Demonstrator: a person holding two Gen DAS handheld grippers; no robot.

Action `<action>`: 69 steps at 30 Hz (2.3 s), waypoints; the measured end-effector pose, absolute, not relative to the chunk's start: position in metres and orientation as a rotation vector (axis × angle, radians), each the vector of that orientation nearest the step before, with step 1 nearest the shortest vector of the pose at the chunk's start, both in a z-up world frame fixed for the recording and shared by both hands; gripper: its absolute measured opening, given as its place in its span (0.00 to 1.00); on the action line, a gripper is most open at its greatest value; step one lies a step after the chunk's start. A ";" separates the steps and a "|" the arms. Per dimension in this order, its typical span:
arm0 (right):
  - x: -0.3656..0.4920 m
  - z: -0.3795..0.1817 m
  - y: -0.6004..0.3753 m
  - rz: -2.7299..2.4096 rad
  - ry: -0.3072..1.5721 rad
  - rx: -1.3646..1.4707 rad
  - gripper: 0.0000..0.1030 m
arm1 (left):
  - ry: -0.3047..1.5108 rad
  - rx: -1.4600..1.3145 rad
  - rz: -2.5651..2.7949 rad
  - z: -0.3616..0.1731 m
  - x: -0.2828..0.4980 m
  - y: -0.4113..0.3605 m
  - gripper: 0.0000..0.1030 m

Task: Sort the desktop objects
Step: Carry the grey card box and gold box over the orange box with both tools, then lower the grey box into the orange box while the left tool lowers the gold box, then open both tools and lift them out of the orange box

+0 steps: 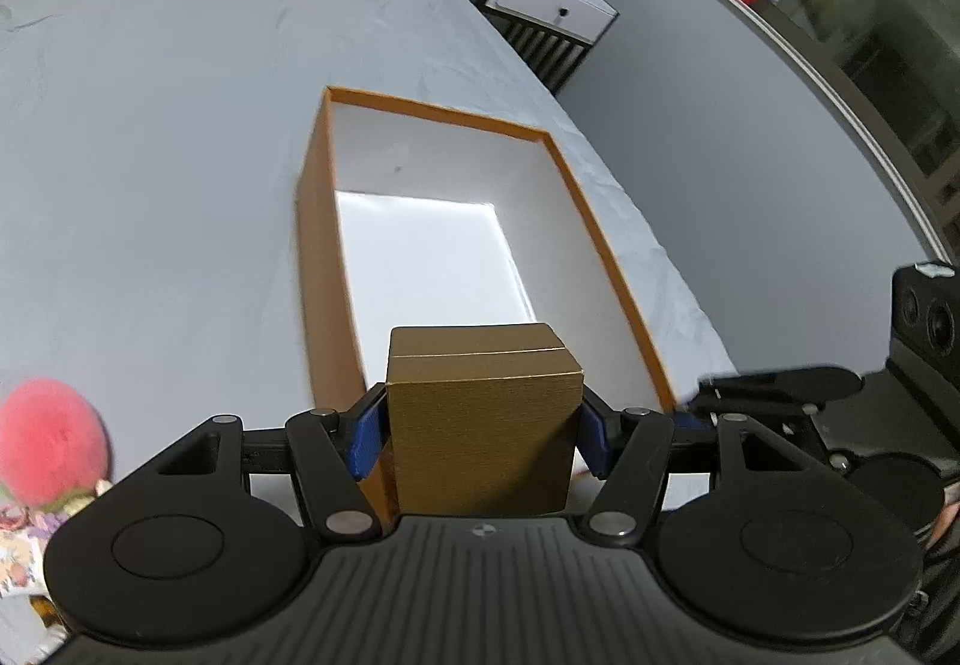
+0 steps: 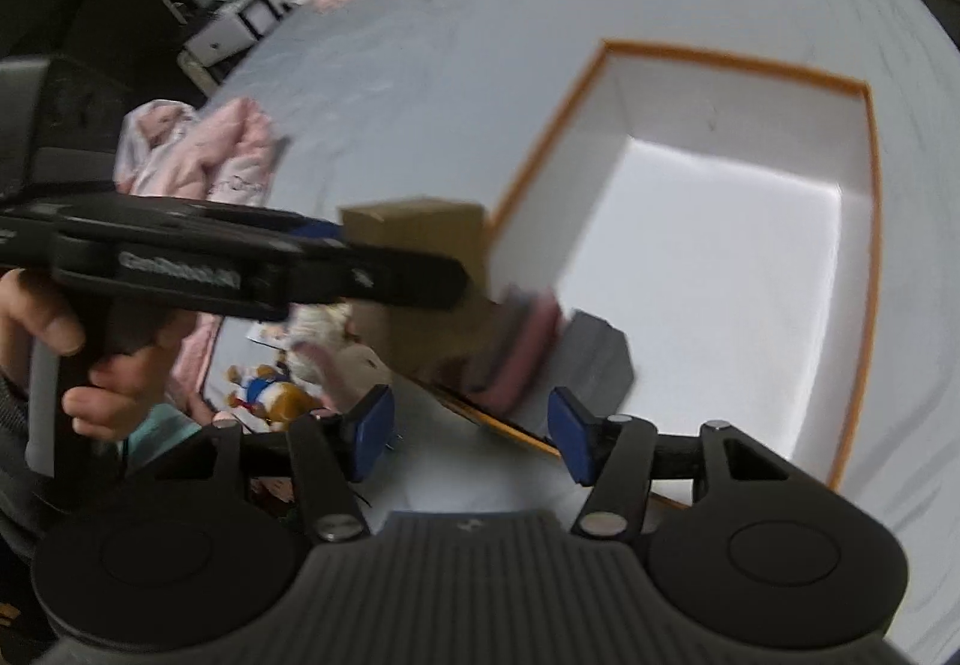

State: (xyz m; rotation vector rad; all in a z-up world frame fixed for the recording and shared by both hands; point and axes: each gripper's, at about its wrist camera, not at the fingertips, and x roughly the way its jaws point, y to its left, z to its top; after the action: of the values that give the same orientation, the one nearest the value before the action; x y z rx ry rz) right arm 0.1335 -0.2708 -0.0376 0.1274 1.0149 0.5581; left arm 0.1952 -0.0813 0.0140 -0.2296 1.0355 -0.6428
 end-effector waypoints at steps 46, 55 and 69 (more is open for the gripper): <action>0.190 -0.120 -0.296 0.154 1.228 0.129 0.46 | 1.091 -0.322 -0.531 -0.024 0.210 -0.048 0.58; 0.191 -0.117 -0.299 0.213 1.326 0.164 0.51 | 1.100 -0.339 -0.535 -0.029 0.210 -0.047 0.58; 0.199 -0.113 -0.314 0.182 1.323 0.243 0.24 | 1.107 -0.348 -0.532 -0.031 0.213 -0.050 0.53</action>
State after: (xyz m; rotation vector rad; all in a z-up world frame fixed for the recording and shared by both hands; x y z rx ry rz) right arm 0.1987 -0.3144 -0.1126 0.2431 1.3231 0.1825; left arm 0.2126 -0.0505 -0.0311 -0.3482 1.1075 -0.5318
